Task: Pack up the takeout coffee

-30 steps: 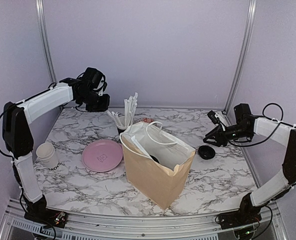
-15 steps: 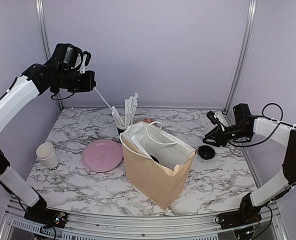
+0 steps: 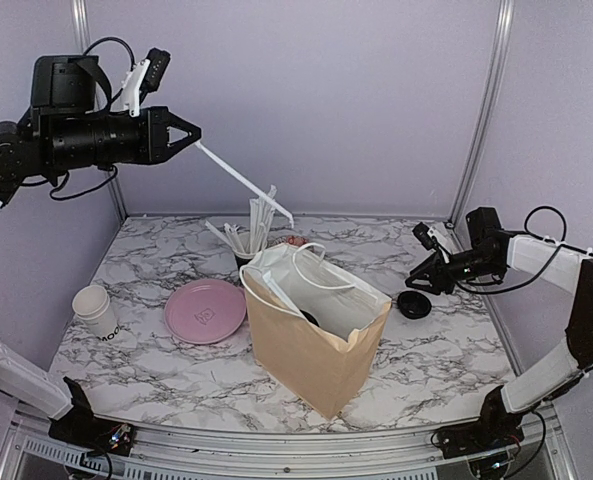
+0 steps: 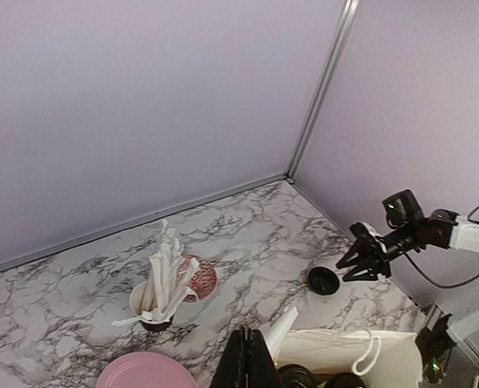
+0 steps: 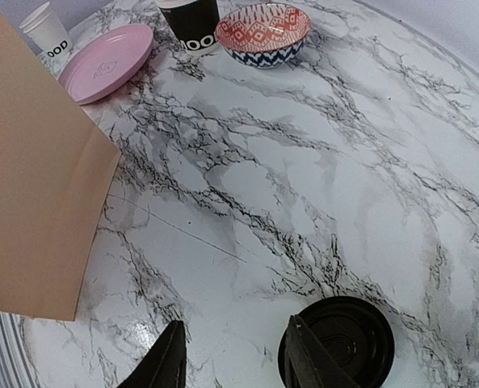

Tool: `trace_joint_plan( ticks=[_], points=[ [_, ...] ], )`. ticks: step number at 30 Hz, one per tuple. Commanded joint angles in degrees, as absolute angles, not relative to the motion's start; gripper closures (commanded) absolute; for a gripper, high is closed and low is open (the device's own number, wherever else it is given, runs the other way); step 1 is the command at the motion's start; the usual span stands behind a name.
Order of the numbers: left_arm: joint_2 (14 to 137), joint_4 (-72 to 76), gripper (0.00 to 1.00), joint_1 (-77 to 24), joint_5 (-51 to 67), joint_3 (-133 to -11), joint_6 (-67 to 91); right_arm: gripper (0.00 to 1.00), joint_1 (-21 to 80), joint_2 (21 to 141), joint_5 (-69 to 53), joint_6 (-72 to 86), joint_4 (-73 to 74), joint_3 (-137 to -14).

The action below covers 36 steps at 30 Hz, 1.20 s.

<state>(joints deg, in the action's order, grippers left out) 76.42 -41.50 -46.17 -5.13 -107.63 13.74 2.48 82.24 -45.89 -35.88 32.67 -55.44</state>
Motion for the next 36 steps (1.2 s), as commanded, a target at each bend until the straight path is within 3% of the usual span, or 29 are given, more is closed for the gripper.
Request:
trace_joint_plan(
  ticks=[1,9,22,34,36],
  points=[
    [75.58,-38.58,1.00,-50.57,5.65,-109.24,12.75,0.60,3.19,82.18,-45.51,-36.47,33.48,-56.87],
    [78.15,-37.28,1.00,-56.43,15.24,-108.89,12.82,0.60,3.17,82.29,-45.44,-36.67,33.55,-56.87],
    [86.82,-41.34,1.00,-60.81,12.20,-105.99,8.74,0.60,3.25,82.37,-45.00,-37.18,33.84,-56.87],
    [96.98,-41.34,1.00,-63.98,16.34,-107.96,7.59,0.60,3.52,82.53,-44.53,-37.46,33.91,-56.78],
    [97.64,-41.48,0.91,-63.98,16.28,-108.09,7.61,0.60,3.54,82.61,-44.47,-37.55,33.92,-56.78]
  ],
)
